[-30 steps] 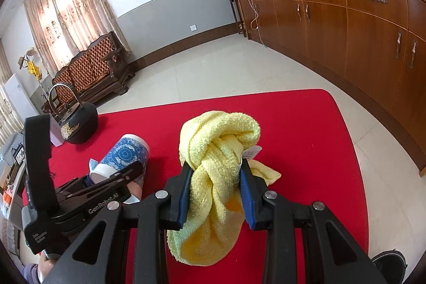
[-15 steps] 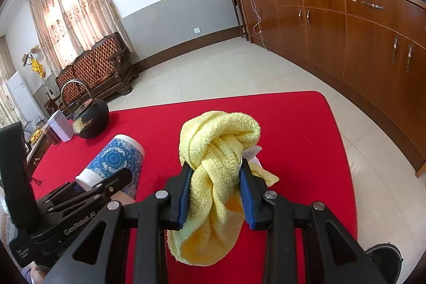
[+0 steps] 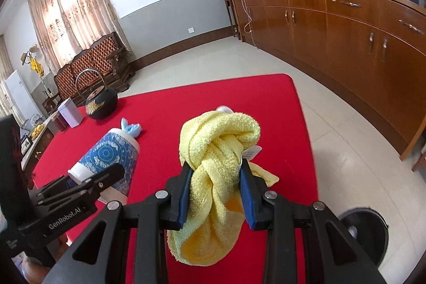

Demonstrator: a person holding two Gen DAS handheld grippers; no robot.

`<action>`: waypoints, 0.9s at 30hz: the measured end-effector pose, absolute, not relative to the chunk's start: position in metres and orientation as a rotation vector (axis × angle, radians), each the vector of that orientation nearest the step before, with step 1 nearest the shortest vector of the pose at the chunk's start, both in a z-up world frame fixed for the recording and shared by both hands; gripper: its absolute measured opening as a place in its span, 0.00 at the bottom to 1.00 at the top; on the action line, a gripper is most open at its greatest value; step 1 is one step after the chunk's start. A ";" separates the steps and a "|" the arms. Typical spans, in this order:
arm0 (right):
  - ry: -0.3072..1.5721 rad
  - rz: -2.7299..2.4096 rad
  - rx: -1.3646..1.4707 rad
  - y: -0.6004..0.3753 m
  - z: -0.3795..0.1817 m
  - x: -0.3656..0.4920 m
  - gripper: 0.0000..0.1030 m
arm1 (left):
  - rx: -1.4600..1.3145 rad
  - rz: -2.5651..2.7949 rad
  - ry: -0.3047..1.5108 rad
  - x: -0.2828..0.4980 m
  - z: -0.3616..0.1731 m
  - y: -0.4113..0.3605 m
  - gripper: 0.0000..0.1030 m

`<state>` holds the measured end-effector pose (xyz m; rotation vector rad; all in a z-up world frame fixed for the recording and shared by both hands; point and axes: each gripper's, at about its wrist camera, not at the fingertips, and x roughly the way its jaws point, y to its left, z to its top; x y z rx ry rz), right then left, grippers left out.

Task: Collect trash
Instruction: 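Close the left tool on the blue-and-white paper cup and lift it, then carry towel and cup over the black bucket and open both tools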

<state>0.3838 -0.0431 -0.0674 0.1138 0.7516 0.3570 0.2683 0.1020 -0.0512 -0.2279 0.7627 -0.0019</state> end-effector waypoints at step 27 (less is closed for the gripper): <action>0.748 0.036 0.269 -0.270 -0.080 0.256 0.34 | -0.154 -0.411 0.828 0.242 -0.056 -0.102 0.52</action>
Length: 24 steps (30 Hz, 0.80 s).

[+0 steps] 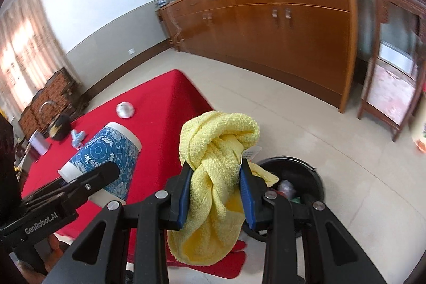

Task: Collect trash
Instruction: 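Carry towel and cup over the black bucket and open both tools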

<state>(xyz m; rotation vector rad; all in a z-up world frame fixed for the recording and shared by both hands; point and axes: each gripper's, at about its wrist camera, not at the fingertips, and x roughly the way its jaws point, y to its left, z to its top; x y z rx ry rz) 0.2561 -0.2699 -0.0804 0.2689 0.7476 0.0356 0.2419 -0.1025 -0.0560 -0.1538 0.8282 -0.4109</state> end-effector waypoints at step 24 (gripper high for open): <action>0.945 -0.141 0.431 -0.404 -0.168 0.314 0.34 | -0.053 -0.443 1.012 0.265 -0.141 -0.213 0.52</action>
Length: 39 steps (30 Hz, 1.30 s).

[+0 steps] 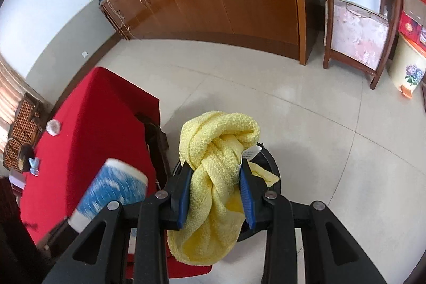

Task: Collect trash
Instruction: 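Carry towel and cup over the black bucket and open both tools, then move both tools back toward the mask and white bag on the table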

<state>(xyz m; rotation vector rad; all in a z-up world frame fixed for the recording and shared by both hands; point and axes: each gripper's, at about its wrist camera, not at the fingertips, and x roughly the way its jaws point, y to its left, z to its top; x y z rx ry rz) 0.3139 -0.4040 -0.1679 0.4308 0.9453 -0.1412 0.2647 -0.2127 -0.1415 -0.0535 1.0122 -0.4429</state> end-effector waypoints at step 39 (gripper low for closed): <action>0.984 -0.197 0.416 -0.411 -0.182 0.354 0.58 | -0.065 -0.348 0.978 0.285 -0.135 -0.198 0.76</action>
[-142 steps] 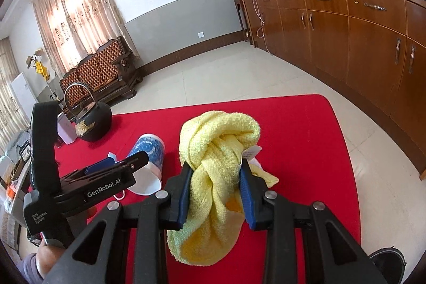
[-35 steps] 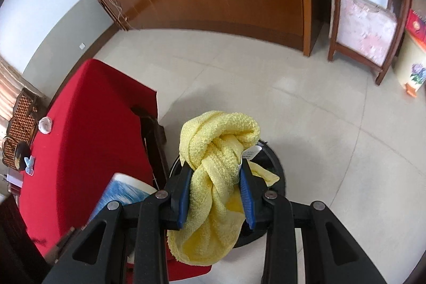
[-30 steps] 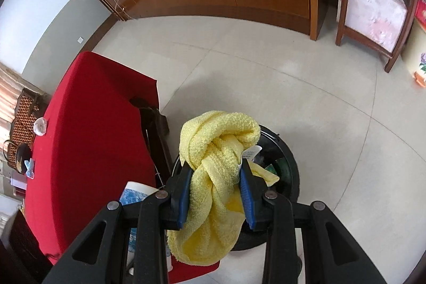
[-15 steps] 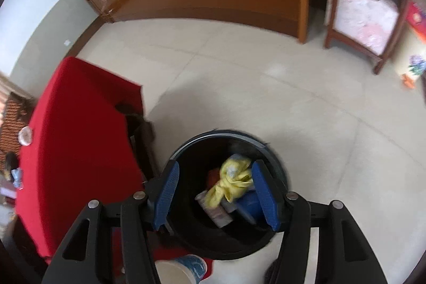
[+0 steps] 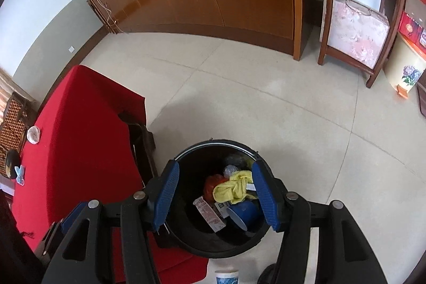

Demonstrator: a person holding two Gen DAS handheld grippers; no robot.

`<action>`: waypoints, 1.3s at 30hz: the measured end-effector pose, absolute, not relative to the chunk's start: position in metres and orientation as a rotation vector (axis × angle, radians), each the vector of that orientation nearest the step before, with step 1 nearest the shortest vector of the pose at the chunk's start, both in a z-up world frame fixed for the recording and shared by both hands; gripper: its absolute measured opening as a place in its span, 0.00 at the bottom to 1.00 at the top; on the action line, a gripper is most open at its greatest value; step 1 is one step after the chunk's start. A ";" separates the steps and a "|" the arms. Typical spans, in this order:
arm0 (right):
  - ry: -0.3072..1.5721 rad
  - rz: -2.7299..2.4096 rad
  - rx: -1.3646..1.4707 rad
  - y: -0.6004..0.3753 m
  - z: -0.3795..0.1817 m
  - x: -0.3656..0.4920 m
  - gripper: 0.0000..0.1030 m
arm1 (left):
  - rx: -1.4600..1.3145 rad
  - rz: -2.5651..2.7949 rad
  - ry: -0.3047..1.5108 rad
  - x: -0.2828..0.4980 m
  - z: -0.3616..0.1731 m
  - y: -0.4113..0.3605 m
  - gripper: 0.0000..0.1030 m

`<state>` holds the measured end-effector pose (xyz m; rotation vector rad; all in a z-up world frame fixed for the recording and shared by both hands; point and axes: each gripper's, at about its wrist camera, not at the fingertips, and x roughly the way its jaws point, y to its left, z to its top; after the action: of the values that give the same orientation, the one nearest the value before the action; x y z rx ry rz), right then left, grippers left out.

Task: Collect trash
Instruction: 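Move both tools back toward the mask and white bag on the table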

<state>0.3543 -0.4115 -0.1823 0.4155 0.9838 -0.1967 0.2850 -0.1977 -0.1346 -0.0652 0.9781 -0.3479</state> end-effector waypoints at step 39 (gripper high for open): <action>0.756 0.216 0.176 -0.121 -0.053 0.356 0.71 | -0.225 0.058 0.738 0.255 -0.030 0.089 0.76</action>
<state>0.3555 -0.1206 -0.0527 0.1755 0.7558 0.2165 0.2553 0.0886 -0.0302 -0.2255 0.7377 0.0576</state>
